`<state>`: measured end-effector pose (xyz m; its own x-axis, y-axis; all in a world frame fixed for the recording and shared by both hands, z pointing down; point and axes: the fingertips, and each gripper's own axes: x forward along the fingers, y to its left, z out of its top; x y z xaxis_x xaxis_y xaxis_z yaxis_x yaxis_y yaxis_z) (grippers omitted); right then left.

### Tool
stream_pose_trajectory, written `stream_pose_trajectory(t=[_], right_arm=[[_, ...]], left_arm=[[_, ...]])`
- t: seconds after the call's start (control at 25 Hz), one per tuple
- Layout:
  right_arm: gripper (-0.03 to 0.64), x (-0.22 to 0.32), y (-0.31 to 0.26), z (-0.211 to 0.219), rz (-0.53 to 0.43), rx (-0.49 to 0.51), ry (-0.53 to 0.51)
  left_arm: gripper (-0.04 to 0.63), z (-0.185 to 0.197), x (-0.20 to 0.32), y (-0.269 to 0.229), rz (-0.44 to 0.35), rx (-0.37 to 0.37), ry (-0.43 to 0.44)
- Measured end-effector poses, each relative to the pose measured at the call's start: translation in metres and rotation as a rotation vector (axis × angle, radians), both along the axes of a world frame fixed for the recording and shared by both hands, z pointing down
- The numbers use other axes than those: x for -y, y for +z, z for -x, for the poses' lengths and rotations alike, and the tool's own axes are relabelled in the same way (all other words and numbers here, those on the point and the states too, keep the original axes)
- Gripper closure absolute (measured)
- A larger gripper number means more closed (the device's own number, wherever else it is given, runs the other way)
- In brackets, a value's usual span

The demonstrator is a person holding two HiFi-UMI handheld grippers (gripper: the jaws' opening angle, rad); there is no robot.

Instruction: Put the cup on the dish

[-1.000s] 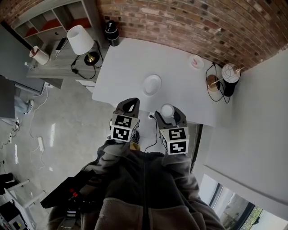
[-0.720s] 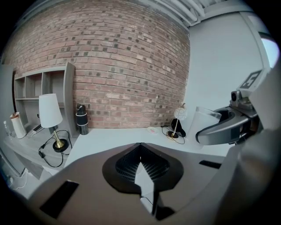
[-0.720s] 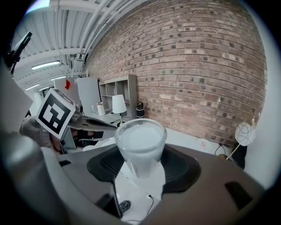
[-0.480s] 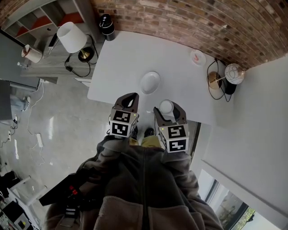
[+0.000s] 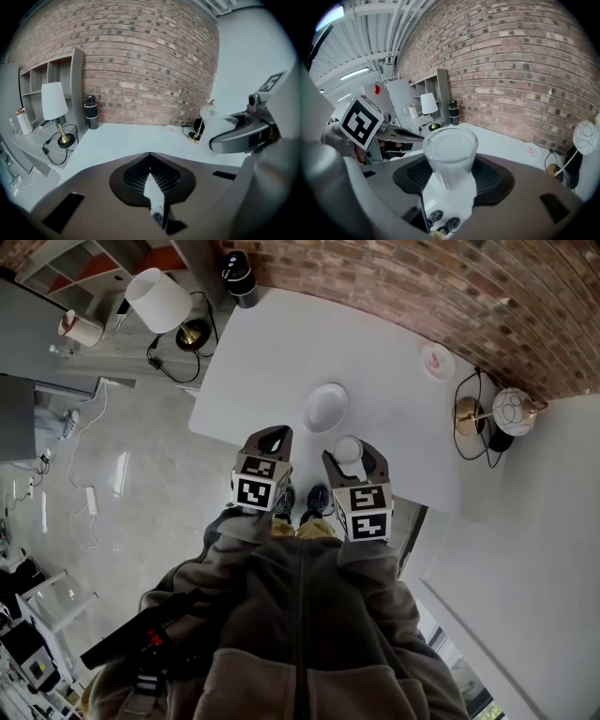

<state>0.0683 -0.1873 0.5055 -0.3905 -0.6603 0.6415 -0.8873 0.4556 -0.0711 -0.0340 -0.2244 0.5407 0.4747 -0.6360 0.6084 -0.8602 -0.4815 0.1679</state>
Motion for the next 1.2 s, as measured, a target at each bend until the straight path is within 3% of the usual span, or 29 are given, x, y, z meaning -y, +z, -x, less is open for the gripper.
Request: stream_pose_trajectory(t=[0.48,0.84,1.2], right_arm=[[0.357,0.030,0.071,0.012,0.053,-0.005,-0.033],[0.357,0.046,0.106,0.018,0.071,-0.002,-0.034],[0.357,0.067,0.138,0.018,0.006,-0.011,-0.049]], left_arm=[[0.589,0.013,0.006,0.071,0.129,0.028,-0.039],[0.591,0.018,0.010,0.100,0.174,0.030,-0.045],[0.589,0.027,0.016,0.127,0.219,0.034,-0.046]])
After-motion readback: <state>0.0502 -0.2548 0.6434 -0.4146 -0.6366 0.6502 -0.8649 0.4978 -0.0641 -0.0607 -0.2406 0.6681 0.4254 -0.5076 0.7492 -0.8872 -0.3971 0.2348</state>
